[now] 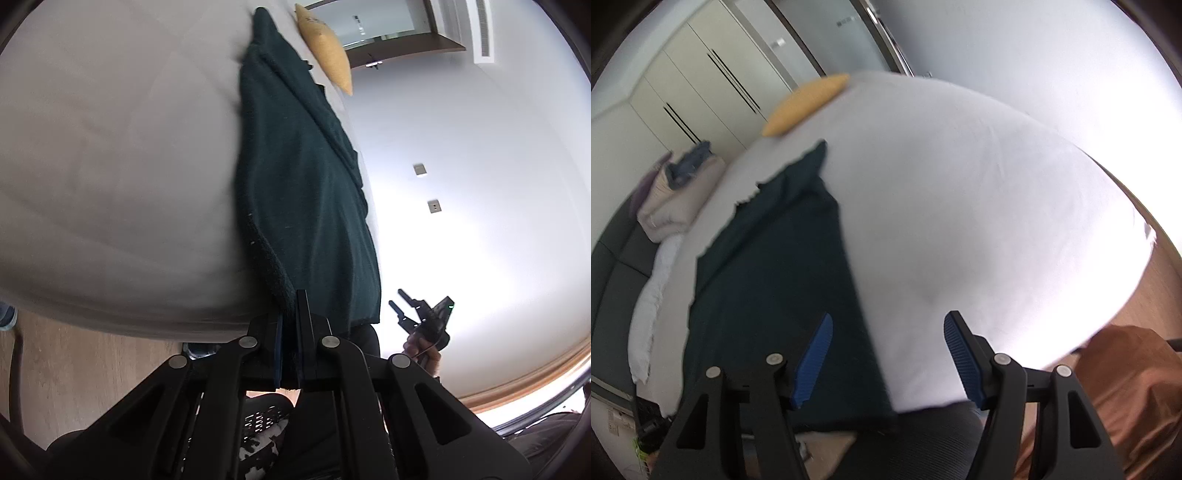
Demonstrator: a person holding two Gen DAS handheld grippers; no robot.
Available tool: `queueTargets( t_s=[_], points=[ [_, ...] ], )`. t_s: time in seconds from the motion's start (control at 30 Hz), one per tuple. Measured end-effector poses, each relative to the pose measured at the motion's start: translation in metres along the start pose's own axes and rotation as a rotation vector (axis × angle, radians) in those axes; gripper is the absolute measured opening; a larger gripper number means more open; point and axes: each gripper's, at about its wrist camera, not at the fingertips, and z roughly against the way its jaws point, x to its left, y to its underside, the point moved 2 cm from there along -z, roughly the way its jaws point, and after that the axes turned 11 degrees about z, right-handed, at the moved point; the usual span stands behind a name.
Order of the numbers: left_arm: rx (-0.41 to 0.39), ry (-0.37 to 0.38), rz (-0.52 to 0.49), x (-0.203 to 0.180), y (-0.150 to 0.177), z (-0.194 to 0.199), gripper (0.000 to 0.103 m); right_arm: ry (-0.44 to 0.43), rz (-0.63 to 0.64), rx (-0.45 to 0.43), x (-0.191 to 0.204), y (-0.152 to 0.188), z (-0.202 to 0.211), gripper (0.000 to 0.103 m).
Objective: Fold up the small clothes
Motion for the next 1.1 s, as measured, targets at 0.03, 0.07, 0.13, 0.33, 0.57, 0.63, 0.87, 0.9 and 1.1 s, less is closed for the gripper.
queueTargets(
  t_s=[0.03,0.07,0.13,0.33,0.57,0.63,0.87,0.9,1.1],
  points=[
    [-0.001,0.003,-0.009,-0.004,0.0,0.001,0.004,-0.008,-0.006,0.027,-0.003,0.003,-0.002,0.066],
    [-0.003,0.005,-0.019,-0.009,0.001,0.0,0.004,-0.027,-0.012,0.055,-0.006,0.006,-0.006,0.066],
    [-0.007,0.014,-0.031,-0.016,0.001,0.001,0.004,-0.06,0.008,0.093,-0.007,0.008,-0.01,0.062],
    [-0.022,0.048,-0.066,-0.043,0.005,0.006,0.004,-0.084,0.097,0.224,0.008,0.014,-0.03,0.053],
    [-0.02,0.055,-0.05,-0.049,0.008,0.011,0.004,-0.13,0.16,0.346,0.02,0.027,-0.038,0.038],
    [-0.021,0.058,-0.052,-0.052,0.006,0.012,0.004,-0.135,0.153,0.351,0.019,0.029,-0.039,0.036],
    [-0.023,0.061,-0.06,-0.05,0.01,0.012,0.004,-0.177,0.144,0.328,0.023,0.032,-0.036,0.008],
    [-0.025,0.063,-0.062,-0.051,0.009,0.012,0.004,-0.193,0.138,0.309,0.024,0.032,-0.032,0.008],
    [-0.063,0.111,-0.042,-0.053,0.001,0.026,0.004,-0.304,0.069,0.163,0.021,0.026,0.003,0.007]
  ],
)
